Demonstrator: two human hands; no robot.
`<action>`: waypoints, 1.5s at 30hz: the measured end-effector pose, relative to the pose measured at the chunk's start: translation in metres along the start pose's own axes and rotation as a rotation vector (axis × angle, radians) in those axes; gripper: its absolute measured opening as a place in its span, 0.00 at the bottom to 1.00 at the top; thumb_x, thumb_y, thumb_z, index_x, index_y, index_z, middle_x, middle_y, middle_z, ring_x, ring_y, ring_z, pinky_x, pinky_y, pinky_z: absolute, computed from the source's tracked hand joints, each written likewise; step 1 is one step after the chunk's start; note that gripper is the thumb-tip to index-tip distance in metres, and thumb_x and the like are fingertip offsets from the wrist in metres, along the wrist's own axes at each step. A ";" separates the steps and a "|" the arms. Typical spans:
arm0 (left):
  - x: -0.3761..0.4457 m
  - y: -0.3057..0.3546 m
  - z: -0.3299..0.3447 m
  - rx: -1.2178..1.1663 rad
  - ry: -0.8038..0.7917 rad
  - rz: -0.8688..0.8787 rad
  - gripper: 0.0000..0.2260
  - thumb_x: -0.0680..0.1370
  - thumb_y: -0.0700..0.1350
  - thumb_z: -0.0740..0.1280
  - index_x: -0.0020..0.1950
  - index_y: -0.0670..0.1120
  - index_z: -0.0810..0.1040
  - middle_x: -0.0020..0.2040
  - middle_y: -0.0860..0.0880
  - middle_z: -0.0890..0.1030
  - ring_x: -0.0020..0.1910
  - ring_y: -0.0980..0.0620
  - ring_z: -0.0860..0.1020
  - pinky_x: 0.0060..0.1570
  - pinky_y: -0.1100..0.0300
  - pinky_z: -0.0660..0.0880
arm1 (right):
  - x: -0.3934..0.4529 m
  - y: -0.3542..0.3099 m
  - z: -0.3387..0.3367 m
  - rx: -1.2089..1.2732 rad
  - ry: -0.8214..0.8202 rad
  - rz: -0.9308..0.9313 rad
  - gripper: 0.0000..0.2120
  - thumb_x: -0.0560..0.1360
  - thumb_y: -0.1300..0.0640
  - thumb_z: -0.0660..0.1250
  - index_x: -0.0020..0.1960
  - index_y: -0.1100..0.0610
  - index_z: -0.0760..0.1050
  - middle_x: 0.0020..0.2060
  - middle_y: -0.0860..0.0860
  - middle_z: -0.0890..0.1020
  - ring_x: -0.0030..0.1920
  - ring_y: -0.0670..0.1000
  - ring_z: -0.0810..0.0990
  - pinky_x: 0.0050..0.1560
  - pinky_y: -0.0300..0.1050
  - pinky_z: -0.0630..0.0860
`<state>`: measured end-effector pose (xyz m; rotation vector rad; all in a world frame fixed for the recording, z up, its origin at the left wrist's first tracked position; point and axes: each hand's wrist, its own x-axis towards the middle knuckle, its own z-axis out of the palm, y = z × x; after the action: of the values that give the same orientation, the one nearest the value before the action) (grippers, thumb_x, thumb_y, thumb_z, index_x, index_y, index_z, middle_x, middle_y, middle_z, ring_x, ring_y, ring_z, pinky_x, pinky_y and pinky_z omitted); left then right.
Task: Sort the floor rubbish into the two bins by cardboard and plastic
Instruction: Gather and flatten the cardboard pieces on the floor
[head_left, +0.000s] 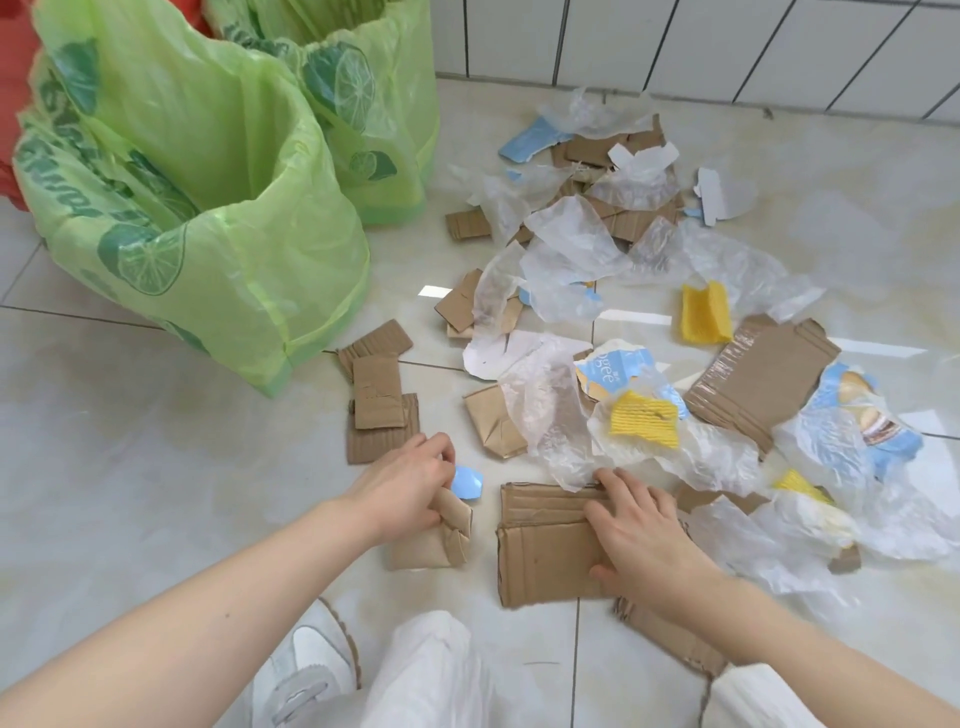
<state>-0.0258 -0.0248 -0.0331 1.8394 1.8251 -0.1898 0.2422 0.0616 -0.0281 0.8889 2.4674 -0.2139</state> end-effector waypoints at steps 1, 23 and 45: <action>0.001 0.000 0.002 -0.023 -0.002 -0.006 0.07 0.72 0.47 0.69 0.43 0.50 0.71 0.60 0.53 0.69 0.55 0.50 0.69 0.50 0.56 0.71 | 0.003 0.001 0.000 0.006 -0.006 -0.005 0.32 0.37 0.40 0.79 0.36 0.54 0.77 0.49 0.60 0.82 0.47 0.63 0.82 0.39 0.57 0.80; -0.014 -0.002 0.016 -0.274 0.022 -0.208 0.11 0.71 0.45 0.68 0.37 0.53 0.66 0.45 0.52 0.67 0.49 0.51 0.63 0.51 0.59 0.65 | -0.002 -0.010 -0.035 0.129 0.194 -0.125 0.20 0.52 0.49 0.78 0.40 0.49 0.73 0.36 0.45 0.74 0.30 0.49 0.72 0.29 0.39 0.64; 0.012 -0.064 -0.046 -0.890 0.347 -0.739 0.06 0.64 0.49 0.71 0.30 0.50 0.75 0.35 0.49 0.78 0.45 0.45 0.77 0.41 0.58 0.70 | 0.047 -0.007 -0.130 0.761 0.227 0.022 0.02 0.72 0.56 0.68 0.43 0.50 0.76 0.37 0.46 0.80 0.40 0.47 0.78 0.42 0.47 0.76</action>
<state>-0.0989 0.0033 -0.0175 0.5774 2.2235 0.6237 0.1533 0.1221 0.0599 1.2889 2.5937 -1.1529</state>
